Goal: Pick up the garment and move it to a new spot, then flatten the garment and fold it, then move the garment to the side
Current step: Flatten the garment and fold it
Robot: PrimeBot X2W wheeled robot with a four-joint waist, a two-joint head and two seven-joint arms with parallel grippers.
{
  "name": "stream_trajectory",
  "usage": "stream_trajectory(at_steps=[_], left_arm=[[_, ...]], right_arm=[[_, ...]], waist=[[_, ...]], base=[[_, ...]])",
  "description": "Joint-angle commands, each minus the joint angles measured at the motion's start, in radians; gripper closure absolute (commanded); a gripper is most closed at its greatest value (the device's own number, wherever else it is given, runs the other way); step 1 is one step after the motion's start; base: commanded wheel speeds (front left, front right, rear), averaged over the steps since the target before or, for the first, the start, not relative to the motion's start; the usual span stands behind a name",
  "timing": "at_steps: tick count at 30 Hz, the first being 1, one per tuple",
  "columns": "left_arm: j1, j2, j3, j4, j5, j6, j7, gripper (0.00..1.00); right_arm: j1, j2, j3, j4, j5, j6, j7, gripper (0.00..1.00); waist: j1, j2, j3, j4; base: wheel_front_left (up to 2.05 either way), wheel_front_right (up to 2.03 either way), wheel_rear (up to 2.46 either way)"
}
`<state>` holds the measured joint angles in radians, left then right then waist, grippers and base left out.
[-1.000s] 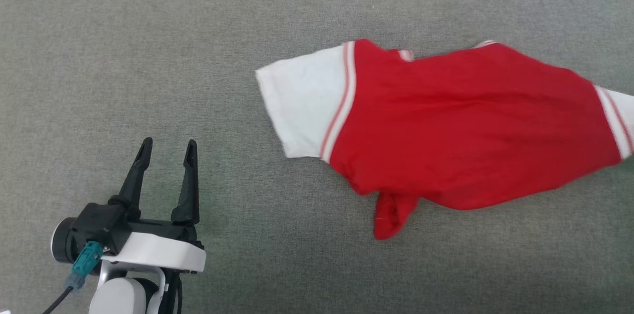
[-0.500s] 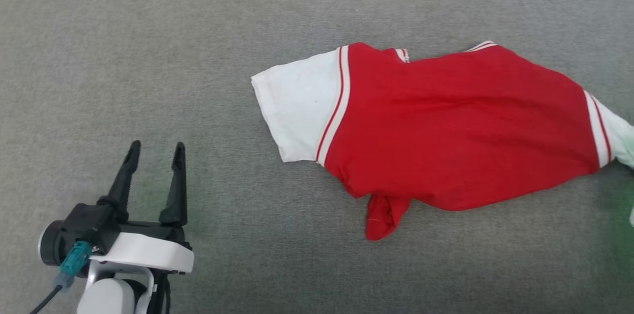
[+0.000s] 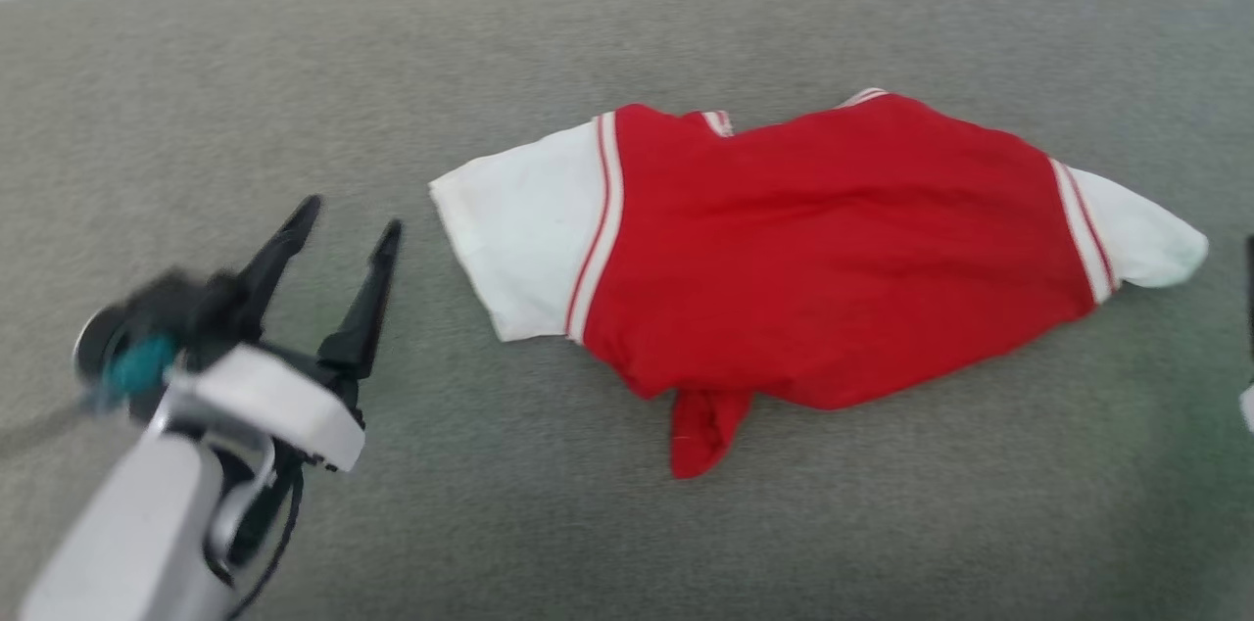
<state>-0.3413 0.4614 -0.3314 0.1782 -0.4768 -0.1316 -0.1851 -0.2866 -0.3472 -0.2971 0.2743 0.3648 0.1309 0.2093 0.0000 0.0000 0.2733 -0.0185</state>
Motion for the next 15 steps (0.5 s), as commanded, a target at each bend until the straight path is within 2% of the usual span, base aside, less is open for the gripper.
stream_trajectory(at_steps=[1,3,6,9,12,15], left_arm=[[-0.045,0.046,-0.065,0.007,-0.064,0.002,0.066,0.0],[-0.103,0.124,-0.155,0.028,-0.173,0.002,0.2,0.0],[-0.175,0.189,-0.26,0.046,-0.378,0.002,0.439,0.0],[-0.22,0.231,-0.297,0.08,-0.547,0.002,0.642,0.0],[-0.25,0.244,-0.302,0.125,-0.645,0.002,0.767,0.0],[-0.267,0.241,-0.301,0.141,-0.696,0.002,0.801,0.0]], right_arm=[[0.014,0.017,-0.01,-0.019,-0.012,0.0,-0.018,0.0],[0.02,0.044,-0.009,-0.047,-0.02,0.0,-0.033,0.0],[0.035,0.079,0.0,-0.077,-0.032,0.0,-0.043,0.0],[0.045,0.106,0.012,-0.094,-0.037,0.0,-0.049,0.0],[0.056,0.126,0.016,-0.099,-0.038,0.0,-0.053,0.0],[0.059,0.135,0.015,-0.099,-0.036,0.0,-0.057,0.0]], waist=[[0.0,0.0,-0.006,-0.026],[0.0,0.0,-0.005,-0.048],[0.0,0.0,-0.001,-0.077],[0.0,0.0,0.004,-0.104],[0.0,0.0,0.013,-0.126],[0.0,0.0,0.019,-0.139]], base=[[0.0,0.0,0.0],[0.0,0.0,0.0],[0.0,0.0,0.0],[0.0,0.0,0.0],[0.0,0.0,0.0],[0.0,0.0,0.0]])
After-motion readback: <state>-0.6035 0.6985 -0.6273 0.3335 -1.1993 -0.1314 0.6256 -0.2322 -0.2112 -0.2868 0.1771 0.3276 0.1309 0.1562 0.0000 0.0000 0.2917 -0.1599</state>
